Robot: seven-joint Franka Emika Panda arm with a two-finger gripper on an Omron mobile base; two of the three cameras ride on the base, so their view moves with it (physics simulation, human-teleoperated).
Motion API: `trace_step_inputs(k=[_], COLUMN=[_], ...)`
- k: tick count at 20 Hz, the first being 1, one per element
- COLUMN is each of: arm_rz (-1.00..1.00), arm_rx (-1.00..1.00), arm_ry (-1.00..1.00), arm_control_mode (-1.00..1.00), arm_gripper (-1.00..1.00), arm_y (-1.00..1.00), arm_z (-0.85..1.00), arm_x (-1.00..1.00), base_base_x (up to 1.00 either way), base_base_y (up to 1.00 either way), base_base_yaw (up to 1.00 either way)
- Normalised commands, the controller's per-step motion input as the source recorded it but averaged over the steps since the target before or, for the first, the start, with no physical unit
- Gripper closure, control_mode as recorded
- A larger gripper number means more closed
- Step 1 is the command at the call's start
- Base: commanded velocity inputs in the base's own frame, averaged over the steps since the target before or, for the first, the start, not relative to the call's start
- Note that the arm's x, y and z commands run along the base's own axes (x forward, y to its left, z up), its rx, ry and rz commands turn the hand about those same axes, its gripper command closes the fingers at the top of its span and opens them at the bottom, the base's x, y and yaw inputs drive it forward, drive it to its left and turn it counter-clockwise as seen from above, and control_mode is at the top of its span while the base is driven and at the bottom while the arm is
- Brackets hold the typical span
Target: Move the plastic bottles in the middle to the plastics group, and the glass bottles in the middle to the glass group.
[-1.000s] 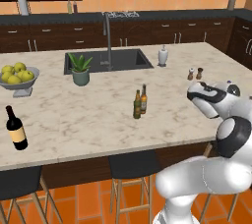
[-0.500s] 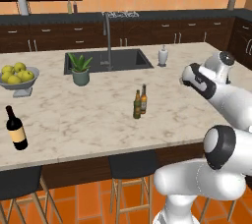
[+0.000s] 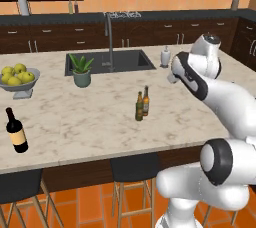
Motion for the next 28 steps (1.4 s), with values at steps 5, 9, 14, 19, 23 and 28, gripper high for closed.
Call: trace_step_inputs(k=[5, 9, 14, 19, 23, 28], arm_rz=[0.01, 0.02, -0.01, -0.15, -0.18, -0.15], arm_rx=[-0.1, -0.01, 0.08, 0.06, 0.0, 0.05], arm_ry=[0.19, 0.08, -0.07, -0.08, -0.03, -0.09], arm_control_mode=[-1.0, -1.0, -1.0, -1.0, -1.0, -1.0], arm_gripper=[-1.0, -1.0, -1.0, -1.0, -1.0, -1.0], arm_y=[0.89, 0.27, 0.07, 0.17, 0.44, 0.56], arm_z=[-0.01, -0.15, -0.38, -0.21, -0.03, -0.11], arm_x=[0.09, 0.34, 0.17, 0.16, -0.05, -0.06], base_base_x=[0.0, 0.0, 0.0, 0.0, 0.0, 0.0], base_base_y=[0.0, 0.0, 0.0, 0.0, 0.0, 0.0], base_base_yaw=[0.0, 0.0, 0.0, 0.0, 0.0, 0.0])
